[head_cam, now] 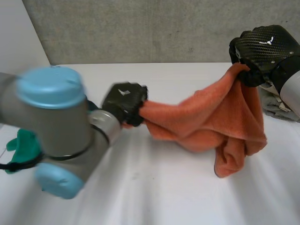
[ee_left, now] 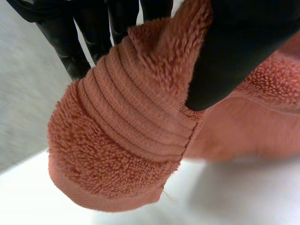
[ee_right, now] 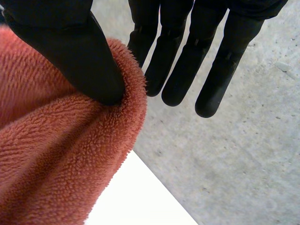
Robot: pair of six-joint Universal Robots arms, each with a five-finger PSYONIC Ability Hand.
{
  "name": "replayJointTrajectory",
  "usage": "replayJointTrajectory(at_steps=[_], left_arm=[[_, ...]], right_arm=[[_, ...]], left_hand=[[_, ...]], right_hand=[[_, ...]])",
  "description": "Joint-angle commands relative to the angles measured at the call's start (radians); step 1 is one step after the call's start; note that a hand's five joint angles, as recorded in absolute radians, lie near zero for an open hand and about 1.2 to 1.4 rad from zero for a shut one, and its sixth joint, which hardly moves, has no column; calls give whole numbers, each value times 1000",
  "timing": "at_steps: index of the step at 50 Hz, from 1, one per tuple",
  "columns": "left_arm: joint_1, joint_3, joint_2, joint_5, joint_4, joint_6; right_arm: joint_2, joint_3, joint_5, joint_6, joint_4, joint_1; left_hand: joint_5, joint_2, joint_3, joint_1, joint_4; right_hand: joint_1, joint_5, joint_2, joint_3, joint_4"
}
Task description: Fold the laundry.
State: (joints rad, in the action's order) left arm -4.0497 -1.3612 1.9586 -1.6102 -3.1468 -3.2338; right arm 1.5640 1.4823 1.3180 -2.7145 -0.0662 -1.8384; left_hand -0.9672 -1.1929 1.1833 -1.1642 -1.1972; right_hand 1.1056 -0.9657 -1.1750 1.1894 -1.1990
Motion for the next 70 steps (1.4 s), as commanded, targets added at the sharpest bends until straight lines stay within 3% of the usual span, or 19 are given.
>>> replayJointTrajectory(at_steps=[1, 5, 10, 17, 18, 19, 21, 24, 29, 34, 38, 43, 46, 57, 58, 59, 62, 63, 70], left_arm=[[-41, -170, -193, 122, 11, -15], [-43, -223, -158, 128, 27, -18], [-69, -224, -17, 35, 28, -29], [-103, -214, 48, -73, 51, -20], [-110, -216, 46, -77, 51, -17], [-117, -217, 43, -77, 51, -15], [-127, -223, 23, -71, 54, -8], [-133, -233, -7, -63, 56, 2], [-153, -262, -87, -40, 50, 2], [-170, -280, -135, -13, 50, 0], [-181, -294, -158, 6, 50, -11], [-189, -305, -167, 9, 53, -32], [-190, -311, -172, 9, 50, -43], [-204, -315, -202, 9, 48, -47], [-204, -315, -205, 9, 48, -47], [-206, -314, -210, 9, 48, -49], [-210, -315, -218, 7, 51, -46], [-212, -315, -224, 7, 53, -44], [-230, -309, -274, 10, 76, -40]], right_arm=[[-100, -73, -48, 53, 35, 1], [-205, -83, -118, 67, 176, -56], [-402, -92, -224, 68, 418, -134], [-626, -137, -241, 84, 572, -208], [-669, -157, -232, 88, 575, -216], [-686, -168, -223, 93, 571, -219], [-696, -204, -177, 91, 540, -214], [-659, -226, -114, 53, 485, -200], [-492, -229, -17, -210, 301, -109], [-351, -198, -49, -366, 71, 43], [-325, -175, -117, -325, -110, 143], [-351, -83, -175, -111, -302, 234], [-381, -8, -198, -30, -278, 245], [-453, 167, -189, -54, 42, 195], [-458, 168, -181, -56, 57, 192], [-466, 173, -168, -57, 92, 188], [-473, 173, -157, -59, 127, 183], [-472, 171, -148, -54, 144, 180], [-342, 162, -111, -47, 151, 208]], left_hand=[[-255, -203, 213, -232, -199], [-255, -203, 213, -232, -199], [-255, -203, 213, -232, -199], [-255, -203, 213, -232, -199], [-255, -203, 213, -232, -199], [-255, -203, 213, -232, -199], [-255, -203, 213, -232, -199], [-255, -203, 213, -232, -199], [-255, -203, 213, -232, -199], [-255, -203, 213, -232, -199], [-255, -203, 213, -232, -199], [-255, -203, 213, -232, -199], [-255, -203, 213, -232, -199], [-255, -203, 213, -232, -199], [-255, -203, 213, -232, -199], [-255, -203, 213, -232, -199], [-255, -203, 213, -232, -199], [-255, -203, 213, -232, -199], [-255, -203, 213, -232, -199]], right_hand=[[291, -256, -221, 207, -197], [291, -256, -221, 207, -197], [291, -256, -221, 207, -197], [291, -256, -221, 207, -197], [-215, 250, 285, -299, 309], [-532, 566, 601, -615, 625], [-931, 966, 1001, -1015, 1024], [-931, 966, 1001, -1015, 1024], [-931, 966, 1001, -1015, 1024], [-931, 966, 1001, -1015, 1024], [-931, 966, 1001, -1015, 1024], [-805, 840, 874, -889, 898], [-790, 825, 860, -874, 884], [-556, 590, 625, -639, 649], [-486, 520, 555, -569, 579], [-241, 275, 310, -324, 334], [84, -49, -14, 0, 10], [289, -254, -219, 205, -195], [291, -256, -221, 207, -197]])
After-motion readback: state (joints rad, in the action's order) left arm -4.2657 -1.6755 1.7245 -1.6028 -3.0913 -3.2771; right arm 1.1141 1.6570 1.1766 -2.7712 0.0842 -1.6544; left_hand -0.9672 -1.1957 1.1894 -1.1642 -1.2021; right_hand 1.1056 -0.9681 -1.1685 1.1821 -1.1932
